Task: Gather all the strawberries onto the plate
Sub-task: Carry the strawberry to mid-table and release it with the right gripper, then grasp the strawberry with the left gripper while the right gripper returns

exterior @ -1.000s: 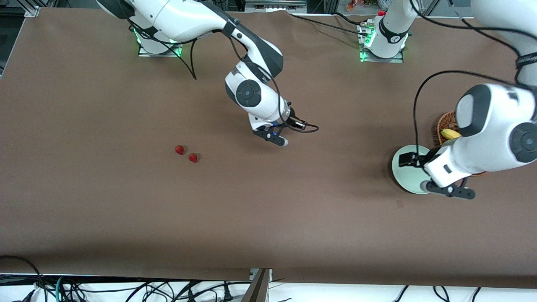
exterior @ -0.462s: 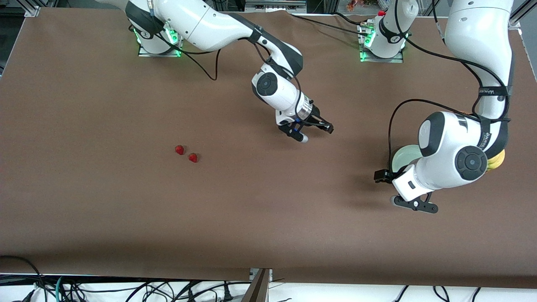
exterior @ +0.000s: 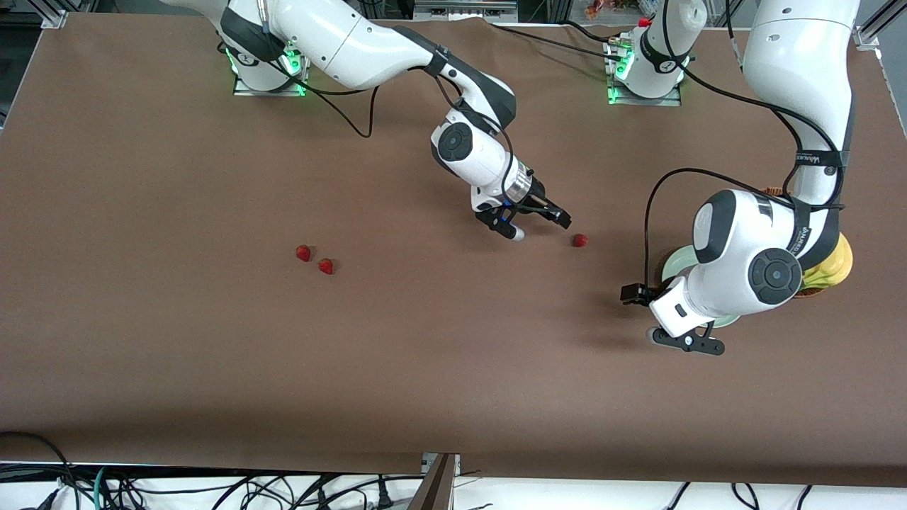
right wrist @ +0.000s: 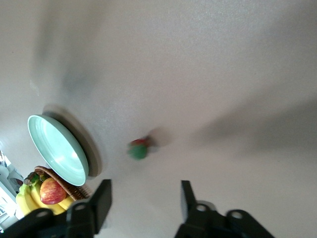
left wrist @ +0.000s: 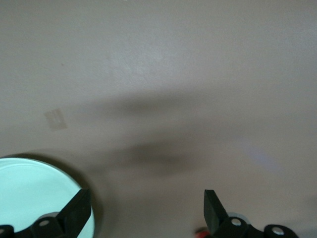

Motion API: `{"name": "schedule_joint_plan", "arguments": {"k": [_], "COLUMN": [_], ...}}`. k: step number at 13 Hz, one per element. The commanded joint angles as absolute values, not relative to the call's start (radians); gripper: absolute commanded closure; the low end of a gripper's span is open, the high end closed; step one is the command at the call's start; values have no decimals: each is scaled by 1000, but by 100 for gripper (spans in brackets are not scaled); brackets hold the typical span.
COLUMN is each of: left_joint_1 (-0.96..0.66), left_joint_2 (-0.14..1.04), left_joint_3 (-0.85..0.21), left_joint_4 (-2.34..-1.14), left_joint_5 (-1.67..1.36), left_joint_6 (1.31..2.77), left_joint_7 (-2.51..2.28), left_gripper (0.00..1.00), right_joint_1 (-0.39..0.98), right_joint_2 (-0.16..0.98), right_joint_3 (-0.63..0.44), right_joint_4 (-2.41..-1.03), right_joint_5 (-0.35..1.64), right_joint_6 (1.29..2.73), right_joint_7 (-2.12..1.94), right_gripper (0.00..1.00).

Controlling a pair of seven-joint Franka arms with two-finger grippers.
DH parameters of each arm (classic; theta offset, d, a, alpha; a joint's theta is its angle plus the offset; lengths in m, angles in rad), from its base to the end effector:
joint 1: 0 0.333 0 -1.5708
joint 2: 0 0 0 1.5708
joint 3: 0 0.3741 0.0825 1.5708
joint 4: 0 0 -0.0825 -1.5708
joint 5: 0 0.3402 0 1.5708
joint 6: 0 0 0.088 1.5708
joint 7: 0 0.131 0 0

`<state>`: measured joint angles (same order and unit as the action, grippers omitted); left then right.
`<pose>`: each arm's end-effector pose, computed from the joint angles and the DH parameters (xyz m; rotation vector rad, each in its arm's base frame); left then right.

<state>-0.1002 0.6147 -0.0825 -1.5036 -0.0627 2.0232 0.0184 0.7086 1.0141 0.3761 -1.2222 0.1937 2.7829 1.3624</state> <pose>0.6814 -0.1197 0.3471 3.0329 -0.2404 -0.1548 0.4947 0.6603 0.2766 -2.3066 0.8500 0.2000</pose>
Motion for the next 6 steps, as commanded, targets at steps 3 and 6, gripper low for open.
{"name": "schedule_joint_plan", "arguments": {"k": [3,6], "left_joint_1": [-72,-69], "left_joint_2": [539,457], "left_joint_3": [-155,-172], "left_joint_4": [-1719,-1918], "left_joint_5": [-63,-54], "left_joint_6": [2140,2267], "left_joint_7": [-23,-60], "left_gripper": [0,0], "right_joint_1": [710,704], "right_joint_2": [1003,939], "right_joint_3": [359,286], "right_joint_4": [-1203,-1209], "right_joint_5": [187,137], "right_joint_6": [2743,2497], "right_joint_7": [1364,1342], "right_gripper": [7,7]}}
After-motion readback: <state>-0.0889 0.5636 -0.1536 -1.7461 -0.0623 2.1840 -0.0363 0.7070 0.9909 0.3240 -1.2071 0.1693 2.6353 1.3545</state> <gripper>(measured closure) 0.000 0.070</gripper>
